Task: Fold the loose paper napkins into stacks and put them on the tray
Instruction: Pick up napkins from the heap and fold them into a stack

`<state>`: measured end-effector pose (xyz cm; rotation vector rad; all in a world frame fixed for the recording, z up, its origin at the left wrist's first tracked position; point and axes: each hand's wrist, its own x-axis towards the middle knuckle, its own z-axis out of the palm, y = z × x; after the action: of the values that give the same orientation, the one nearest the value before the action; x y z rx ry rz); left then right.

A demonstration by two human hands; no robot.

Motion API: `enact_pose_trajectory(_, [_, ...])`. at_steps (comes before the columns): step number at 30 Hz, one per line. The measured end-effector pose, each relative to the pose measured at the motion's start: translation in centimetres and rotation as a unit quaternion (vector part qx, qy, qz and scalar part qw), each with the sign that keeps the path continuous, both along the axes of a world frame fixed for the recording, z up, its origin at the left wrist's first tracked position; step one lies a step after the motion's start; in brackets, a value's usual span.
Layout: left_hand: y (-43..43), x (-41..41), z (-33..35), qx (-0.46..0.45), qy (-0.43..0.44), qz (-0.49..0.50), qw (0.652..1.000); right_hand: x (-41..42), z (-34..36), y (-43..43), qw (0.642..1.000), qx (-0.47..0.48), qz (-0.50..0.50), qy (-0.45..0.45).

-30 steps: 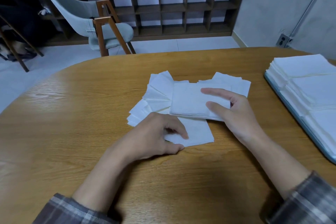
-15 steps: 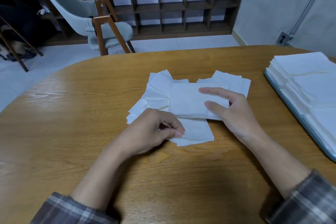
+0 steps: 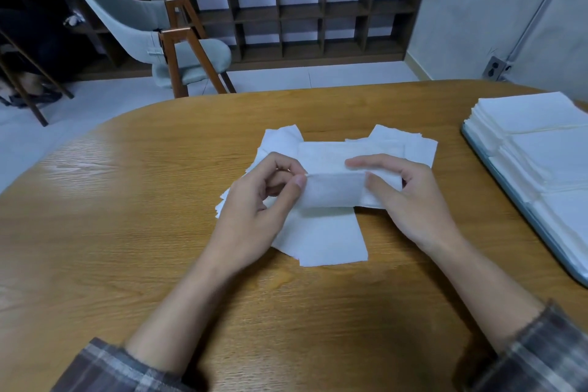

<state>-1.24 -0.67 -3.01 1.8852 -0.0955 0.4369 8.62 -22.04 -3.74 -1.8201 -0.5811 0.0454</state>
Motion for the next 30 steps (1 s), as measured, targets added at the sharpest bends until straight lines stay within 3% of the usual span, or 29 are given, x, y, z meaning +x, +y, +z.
enact_pose_trajectory(5, [-0.2,0.0,0.0,-0.033,-0.027,0.022,0.999,-1.4,1.0,0.3,0.994,0.049,0.097,0.009])
enact_pose_trajectory(14, [-0.4,-0.2,0.0,-0.023,0.104,-0.062,0.992,-0.9,0.7,0.3,0.99,0.115,0.019,0.078])
enact_pose_trajectory(22, [0.9,-0.1,1.2,-0.113,0.05,0.064,0.99,-0.5,0.4,0.2,0.974,0.133,0.043,0.179])
enact_pose_trajectory(25, [0.9,-0.1,1.2,-0.103,0.064,0.035,0.992,-0.7,0.6,0.4,0.961,0.145,0.085,0.22])
enact_pose_trajectory(30, [0.6,-0.1,1.0,-0.071,0.081,0.003,0.994,-0.9,0.5,0.6,0.965,0.113,0.122,0.201])
